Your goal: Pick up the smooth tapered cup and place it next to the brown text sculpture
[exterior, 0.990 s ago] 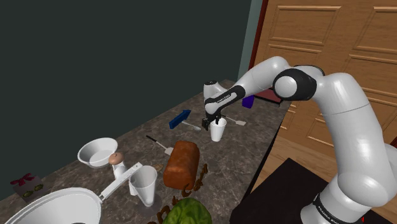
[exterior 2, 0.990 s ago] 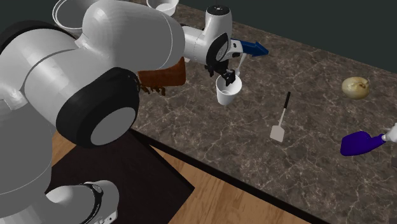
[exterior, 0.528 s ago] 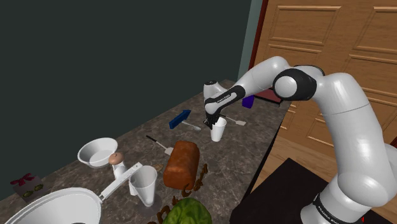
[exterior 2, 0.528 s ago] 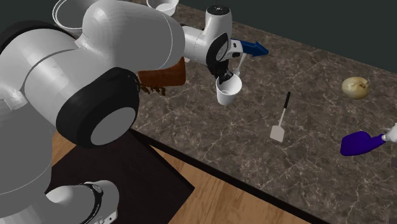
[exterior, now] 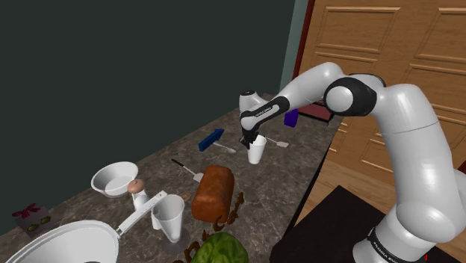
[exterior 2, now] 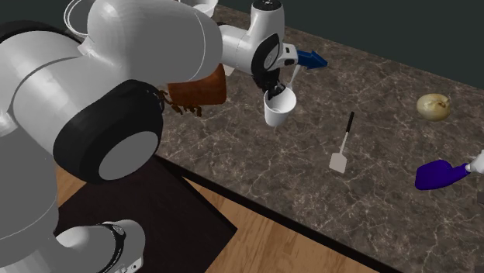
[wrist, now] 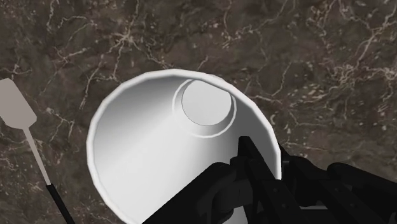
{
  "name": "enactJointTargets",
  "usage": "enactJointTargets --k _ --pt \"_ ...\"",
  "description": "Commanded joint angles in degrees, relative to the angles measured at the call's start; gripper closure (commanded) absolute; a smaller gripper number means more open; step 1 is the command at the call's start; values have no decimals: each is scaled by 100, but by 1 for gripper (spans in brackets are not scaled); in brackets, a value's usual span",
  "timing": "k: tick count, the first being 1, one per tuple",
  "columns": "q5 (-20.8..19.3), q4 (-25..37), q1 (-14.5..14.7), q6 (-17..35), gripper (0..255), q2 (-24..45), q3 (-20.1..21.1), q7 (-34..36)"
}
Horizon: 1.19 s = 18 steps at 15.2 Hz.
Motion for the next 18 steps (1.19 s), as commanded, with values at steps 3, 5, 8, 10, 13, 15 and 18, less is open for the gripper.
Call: enactJointTargets --k 3,5,8,10,13,15,18 --pt "35 20 -9 -205 255 -188 25 -44" --pt "53 28 -14 -306 255 -282 36 -67" --pt "79 51 -22 -462 255 -417 53 -102" --pt "97 74 -26 -569 255 -503 63 -126" --pt "123 118 -32 -733 255 -625 77 -161" --pt "140 154 -35 -845 255 -703 86 -185" --pt "165 219 -39 -1016 255 -812 99 -220"
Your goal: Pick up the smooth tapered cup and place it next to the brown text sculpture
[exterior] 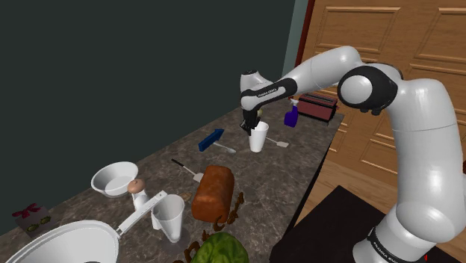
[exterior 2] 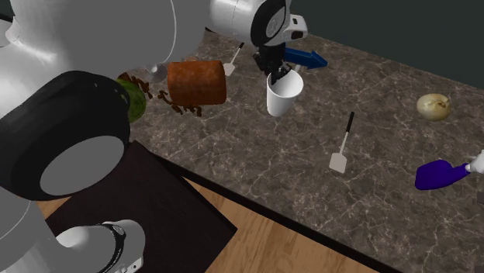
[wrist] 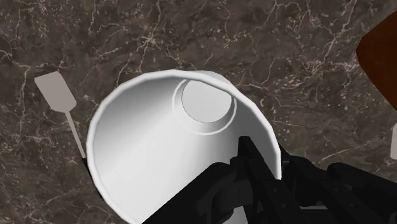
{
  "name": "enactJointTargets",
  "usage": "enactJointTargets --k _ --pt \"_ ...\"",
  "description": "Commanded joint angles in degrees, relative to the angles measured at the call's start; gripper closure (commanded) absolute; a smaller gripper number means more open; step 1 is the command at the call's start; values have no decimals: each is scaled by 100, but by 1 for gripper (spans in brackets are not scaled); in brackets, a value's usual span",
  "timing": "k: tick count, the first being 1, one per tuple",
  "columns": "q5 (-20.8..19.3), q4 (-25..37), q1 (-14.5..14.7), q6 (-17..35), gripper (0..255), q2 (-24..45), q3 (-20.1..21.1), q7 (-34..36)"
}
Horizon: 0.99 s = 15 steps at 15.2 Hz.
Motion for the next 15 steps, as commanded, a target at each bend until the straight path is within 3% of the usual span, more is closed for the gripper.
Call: enactJointTargets --k 1,15 --pt "17 50 -4 -118 255 -70 8 -26" --pt "117 554 -6 -988 255 -448 50 -189"
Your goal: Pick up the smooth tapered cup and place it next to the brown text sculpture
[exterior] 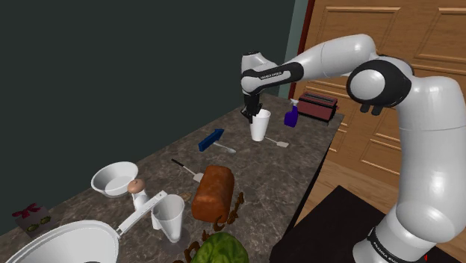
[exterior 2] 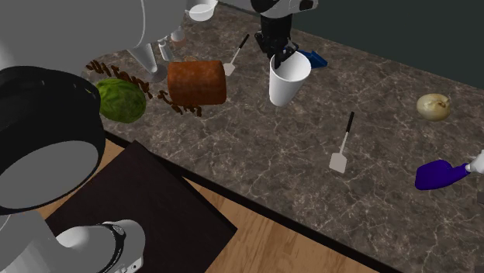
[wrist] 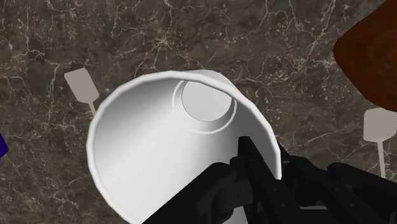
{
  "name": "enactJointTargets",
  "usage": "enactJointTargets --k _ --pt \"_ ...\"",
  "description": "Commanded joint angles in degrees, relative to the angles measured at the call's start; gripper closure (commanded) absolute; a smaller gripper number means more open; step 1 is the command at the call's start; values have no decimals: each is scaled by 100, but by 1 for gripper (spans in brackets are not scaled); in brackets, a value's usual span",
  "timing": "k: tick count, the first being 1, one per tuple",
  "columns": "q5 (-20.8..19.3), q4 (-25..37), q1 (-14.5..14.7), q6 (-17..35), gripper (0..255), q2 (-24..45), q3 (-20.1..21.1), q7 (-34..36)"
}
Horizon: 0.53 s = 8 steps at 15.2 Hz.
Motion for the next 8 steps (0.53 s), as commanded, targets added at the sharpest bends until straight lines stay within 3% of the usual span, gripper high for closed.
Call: enactJointTargets --k 1,6,8 --pt "12 106 2 -138 255 -35 4 -24" --pt "37 345 7 -446 255 -107 13 -76" --pt "43 -373 46 -219 255 -581 53 60"
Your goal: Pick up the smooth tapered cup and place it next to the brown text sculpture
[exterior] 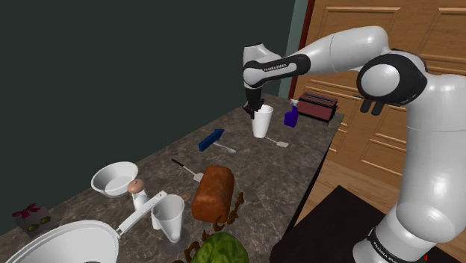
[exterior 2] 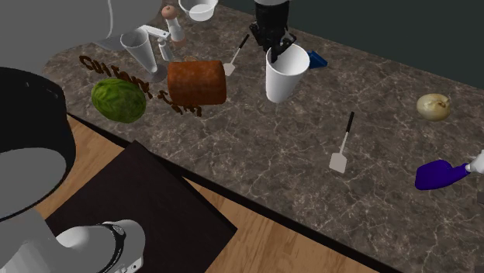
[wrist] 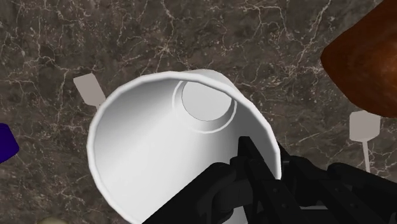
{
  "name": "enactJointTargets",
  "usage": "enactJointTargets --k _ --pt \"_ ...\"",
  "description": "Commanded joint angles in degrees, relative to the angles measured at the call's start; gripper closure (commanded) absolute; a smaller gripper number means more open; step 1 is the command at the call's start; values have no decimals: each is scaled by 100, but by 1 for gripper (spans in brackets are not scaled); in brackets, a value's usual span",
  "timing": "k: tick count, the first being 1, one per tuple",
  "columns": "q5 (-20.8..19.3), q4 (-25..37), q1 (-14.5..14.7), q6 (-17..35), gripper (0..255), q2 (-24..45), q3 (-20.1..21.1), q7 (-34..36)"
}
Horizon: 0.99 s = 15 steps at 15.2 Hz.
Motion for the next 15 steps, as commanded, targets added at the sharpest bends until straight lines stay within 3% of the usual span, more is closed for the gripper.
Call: enactJointTargets --k 1,7,15 --pt "5 -541 45 160 255 -366 39 122" --pt "72 -2231 200 581 255 -1585 195 510" --pt "304 -3981 487 809 255 -3053 481 1012"
